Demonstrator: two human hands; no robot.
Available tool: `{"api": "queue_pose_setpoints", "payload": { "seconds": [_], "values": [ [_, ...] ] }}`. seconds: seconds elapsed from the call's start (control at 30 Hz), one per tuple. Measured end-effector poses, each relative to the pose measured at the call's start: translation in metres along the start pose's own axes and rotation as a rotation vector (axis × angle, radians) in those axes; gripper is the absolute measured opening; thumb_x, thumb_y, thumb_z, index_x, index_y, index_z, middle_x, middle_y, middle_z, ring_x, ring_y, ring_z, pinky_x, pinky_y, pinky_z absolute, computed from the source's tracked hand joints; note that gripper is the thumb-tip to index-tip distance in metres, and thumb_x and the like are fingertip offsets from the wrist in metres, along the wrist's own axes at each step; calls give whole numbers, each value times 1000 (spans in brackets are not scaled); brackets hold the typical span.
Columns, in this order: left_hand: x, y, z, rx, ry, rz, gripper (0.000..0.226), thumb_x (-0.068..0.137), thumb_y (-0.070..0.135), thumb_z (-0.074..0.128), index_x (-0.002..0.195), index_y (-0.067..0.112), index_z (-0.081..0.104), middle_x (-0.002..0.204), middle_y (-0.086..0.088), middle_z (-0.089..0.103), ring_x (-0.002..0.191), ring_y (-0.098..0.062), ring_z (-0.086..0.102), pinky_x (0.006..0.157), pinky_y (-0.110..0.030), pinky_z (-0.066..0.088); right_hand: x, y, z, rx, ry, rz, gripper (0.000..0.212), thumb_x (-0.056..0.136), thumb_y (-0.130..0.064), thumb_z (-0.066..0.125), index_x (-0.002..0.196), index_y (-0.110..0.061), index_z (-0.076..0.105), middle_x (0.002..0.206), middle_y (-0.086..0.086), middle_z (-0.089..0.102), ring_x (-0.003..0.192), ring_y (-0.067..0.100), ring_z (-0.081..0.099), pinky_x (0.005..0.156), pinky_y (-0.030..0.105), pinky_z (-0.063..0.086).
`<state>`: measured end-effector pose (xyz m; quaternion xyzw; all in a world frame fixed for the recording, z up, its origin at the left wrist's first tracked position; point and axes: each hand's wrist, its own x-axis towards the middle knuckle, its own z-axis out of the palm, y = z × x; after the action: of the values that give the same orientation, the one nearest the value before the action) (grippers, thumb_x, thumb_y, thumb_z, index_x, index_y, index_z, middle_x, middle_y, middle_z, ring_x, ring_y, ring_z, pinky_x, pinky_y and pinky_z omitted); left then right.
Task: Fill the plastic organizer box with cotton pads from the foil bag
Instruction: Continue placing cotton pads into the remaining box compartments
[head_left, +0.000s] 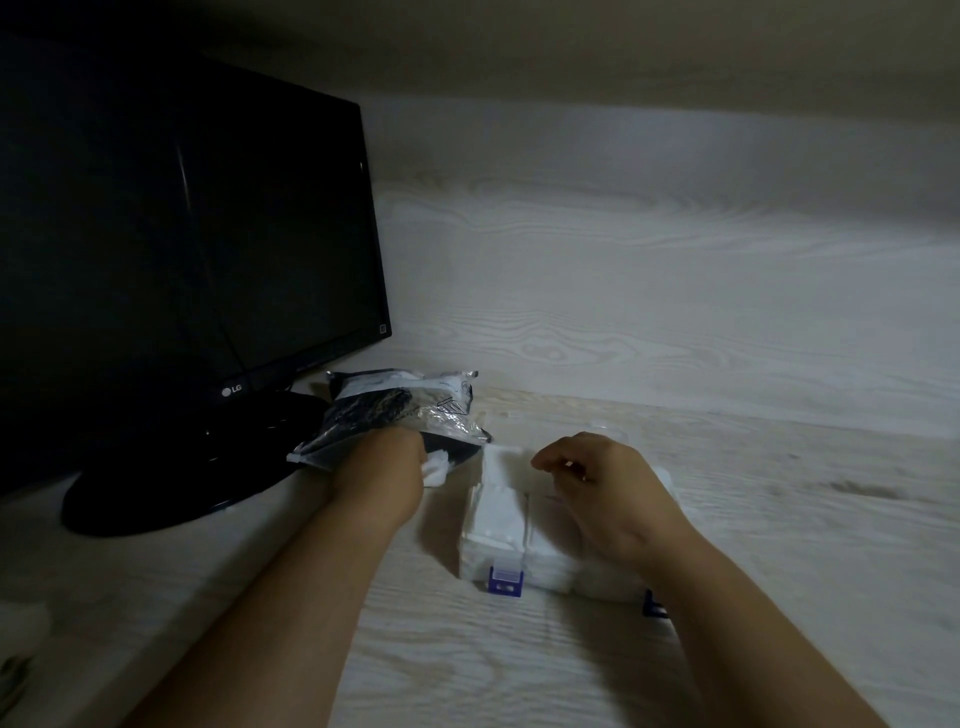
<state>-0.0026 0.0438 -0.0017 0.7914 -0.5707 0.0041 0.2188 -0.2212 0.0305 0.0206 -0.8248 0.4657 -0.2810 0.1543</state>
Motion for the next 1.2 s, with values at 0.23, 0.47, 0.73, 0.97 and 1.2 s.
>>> {"api": "queue_pose_setpoints", "payload": {
  "seconds": [0.23, 0.47, 0.73, 0.97, 1.2],
  "values": [
    [-4, 7, -8, 70, 82, -31, 20, 91, 16, 54, 102, 20, 71, 109, -6, 68, 104, -27, 63, 83, -34, 50, 0, 0, 0, 8, 4, 5, 32, 94, -7, 49, 111, -23, 71, 115, -8, 65, 103, 8, 58, 87, 13, 41],
    [-15, 17, -22, 111, 245, 36, 17, 81, 19, 56, 95, 22, 65, 106, 0, 66, 104, -27, 56, 81, -31, 42, 1, 2, 1, 28, 11, 11, 32, 93, -8, 50, 109, -24, 72, 112, -9, 65, 101, 8, 59, 86, 13, 41],
    [-16, 21, -16, -245, 357, 168, 23, 87, 16, 60, 107, 24, 64, 97, 2, 66, 99, -22, 56, 77, -28, 41, 3, 5, -1, 116, 77, 53, 32, 91, -5, 51, 105, -24, 72, 107, -10, 65, 97, 7, 59, 73, 4, 37],
    [-12, 27, -13, -756, 307, 87, 25, 86, 5, 65, 96, 24, 52, 85, 6, 61, 81, -15, 61, 68, -25, 51, 5, 7, 0, 175, 129, 82, 28, 92, -8, 53, 102, -26, 71, 104, -10, 68, 90, 3, 59, 65, -2, 36],
    [-10, 32, -15, -1171, 179, -39, 30, 88, 0, 63, 90, 24, 46, 77, 1, 68, 67, -14, 62, 58, -27, 50, 4, 4, 1, 262, 131, 63, 27, 93, -9, 53, 95, -34, 64, 97, -15, 68, 86, -1, 61, 62, 3, 42]
  ]
}}
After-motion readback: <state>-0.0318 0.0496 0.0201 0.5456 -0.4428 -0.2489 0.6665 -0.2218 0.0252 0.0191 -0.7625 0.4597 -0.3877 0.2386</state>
